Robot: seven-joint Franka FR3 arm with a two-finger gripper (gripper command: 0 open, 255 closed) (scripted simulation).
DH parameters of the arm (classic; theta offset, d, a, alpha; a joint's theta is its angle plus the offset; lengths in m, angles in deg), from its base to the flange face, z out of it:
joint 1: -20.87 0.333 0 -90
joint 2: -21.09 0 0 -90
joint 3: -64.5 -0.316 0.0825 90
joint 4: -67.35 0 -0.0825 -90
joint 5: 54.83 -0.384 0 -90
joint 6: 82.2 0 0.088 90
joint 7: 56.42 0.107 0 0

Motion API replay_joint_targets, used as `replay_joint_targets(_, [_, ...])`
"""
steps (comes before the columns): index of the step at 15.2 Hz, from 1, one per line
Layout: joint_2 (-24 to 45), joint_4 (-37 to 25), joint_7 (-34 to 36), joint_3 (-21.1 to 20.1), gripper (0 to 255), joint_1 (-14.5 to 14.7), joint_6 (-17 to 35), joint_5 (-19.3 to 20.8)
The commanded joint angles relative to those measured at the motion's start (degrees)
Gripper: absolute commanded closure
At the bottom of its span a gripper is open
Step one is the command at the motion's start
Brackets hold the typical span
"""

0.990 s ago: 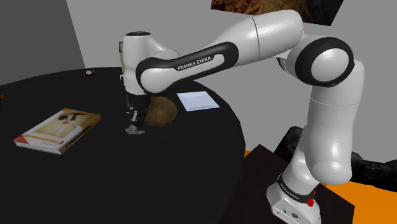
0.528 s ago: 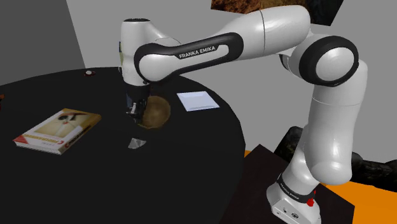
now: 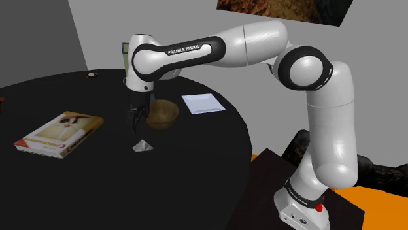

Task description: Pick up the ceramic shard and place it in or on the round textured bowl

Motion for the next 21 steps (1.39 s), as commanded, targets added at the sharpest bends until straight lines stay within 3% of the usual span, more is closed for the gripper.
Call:
replay_joint_targets(1, [0.61, 0.73, -0.15, -0.12, 0, 0.11, 1.3, -0.27])
replay_joint_targets(12, [1.14, 1.88, -0.16, -0.14, 0, 0.4, 3.01, -0.22])
replay_joint_targets(13, [1.14, 1.88, -0.16, -0.14, 255, 0.4, 3.01, -0.22])
replay_joint_targets(21, [1.14, 1.88, -0.16, -0.14, 255, 0.4, 3.01, -0.22])
